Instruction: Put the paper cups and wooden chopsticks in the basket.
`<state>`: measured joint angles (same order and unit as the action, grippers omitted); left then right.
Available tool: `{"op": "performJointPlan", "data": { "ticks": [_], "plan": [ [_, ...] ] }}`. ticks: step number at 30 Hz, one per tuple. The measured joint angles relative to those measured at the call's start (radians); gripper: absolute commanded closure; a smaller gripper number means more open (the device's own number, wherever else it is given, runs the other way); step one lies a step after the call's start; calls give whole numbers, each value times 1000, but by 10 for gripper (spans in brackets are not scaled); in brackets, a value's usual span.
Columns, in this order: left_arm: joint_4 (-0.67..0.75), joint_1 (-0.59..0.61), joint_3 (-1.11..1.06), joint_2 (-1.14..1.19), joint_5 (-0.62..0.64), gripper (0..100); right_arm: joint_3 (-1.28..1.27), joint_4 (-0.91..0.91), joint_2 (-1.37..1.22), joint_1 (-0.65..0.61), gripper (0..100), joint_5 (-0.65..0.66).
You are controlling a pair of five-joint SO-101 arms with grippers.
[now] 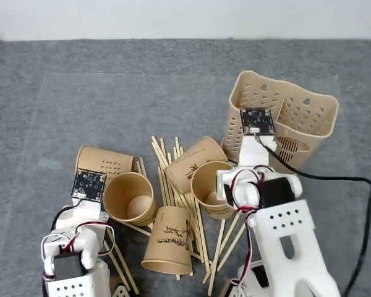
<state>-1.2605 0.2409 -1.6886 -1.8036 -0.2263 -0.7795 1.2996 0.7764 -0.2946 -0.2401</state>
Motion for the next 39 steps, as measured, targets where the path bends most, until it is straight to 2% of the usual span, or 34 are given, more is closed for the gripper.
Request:
{"op": "performJointPlan", "data": {
  "ticks": [5,14,28,34,39],
  "plan": [
    [0,0,0,0,0,985,0,44,-18,0,998,0],
    [0,0,0,0,0,985,15,69,-18,-2,991,0],
    [0,0,6,0,0,985,327,307,164,-2,991,48],
    [0,34,158,0,0,985,552,370,166,6,991,69],
    [0,41,351,0,0,985,735,379,176,150,991,181]
  ]
}}
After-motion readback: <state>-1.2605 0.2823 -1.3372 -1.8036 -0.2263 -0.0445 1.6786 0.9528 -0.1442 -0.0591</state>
